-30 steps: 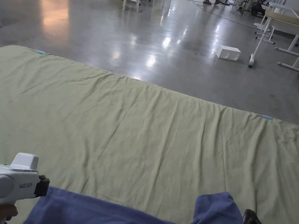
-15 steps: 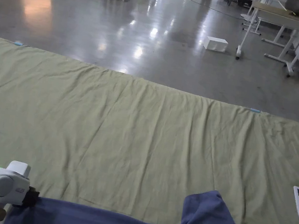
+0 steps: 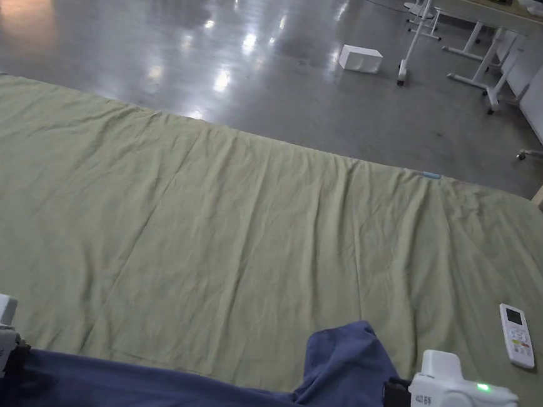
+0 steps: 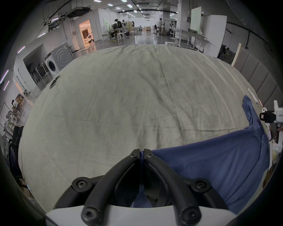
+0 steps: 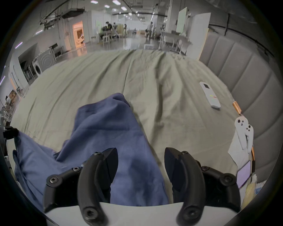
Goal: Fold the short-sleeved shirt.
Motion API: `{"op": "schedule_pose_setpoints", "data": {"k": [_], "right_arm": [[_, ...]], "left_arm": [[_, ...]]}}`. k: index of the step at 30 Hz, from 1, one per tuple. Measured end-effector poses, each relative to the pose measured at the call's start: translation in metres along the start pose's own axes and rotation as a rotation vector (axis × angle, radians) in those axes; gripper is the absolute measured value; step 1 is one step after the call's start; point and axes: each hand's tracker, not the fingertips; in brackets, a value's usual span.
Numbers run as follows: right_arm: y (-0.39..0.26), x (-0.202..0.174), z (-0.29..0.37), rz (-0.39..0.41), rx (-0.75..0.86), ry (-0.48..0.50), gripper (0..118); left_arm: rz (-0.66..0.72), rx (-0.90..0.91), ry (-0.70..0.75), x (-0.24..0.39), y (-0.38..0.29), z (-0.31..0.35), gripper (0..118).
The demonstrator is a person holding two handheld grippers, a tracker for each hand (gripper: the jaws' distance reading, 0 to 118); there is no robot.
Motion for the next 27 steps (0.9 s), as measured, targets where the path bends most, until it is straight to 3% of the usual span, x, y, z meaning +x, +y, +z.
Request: {"op": "schedule_pose_setpoints", "data": {"k": [3, 7, 9, 10, 11, 15, 19, 27], "right_arm": [[0.011, -0.004, -0.029, 0.041, -0.075, -0.023, 66], [0.014, -0.007, -0.045, 0.036, -0.124, -0.012, 65], [0.016, -0.005, -0.040, 0.024, -0.129, -0.010, 46], [0.016, -0.006, -0.038, 0.017, -0.125, -0.003, 28], [0.016, -0.007, -0.036, 0.017, -0.110, 0.003, 0], [0.010, -0.009, -0.026, 0.054, -0.068, -0.006, 0], [0.003, 0.000, 0.009, -0.063, 0.019, 0.060, 0], [-0.025, 0.014, 0.095, -0.050, 0.148, 0.084, 0]], "left_arm": [[0.015, 0.009, 0.003, 0.000, -0.003, 0.006, 4], [0.019, 0.007, 0.007, -0.001, -0.001, 0.003, 4], [0.019, 0.005, 0.009, -0.002, -0.001, 0.002, 4], [0.019, 0.005, 0.011, -0.001, -0.002, 0.003, 4], [0.020, 0.004, 0.011, -0.003, -0.001, 0.001, 4], [0.025, 0.008, 0.008, -0.004, -0.004, 0.004, 4], [0.027, 0.039, -0.014, -0.008, -0.008, 0.020, 4], [0.059, 0.116, -0.065, -0.025, -0.025, 0.063, 4]]}}
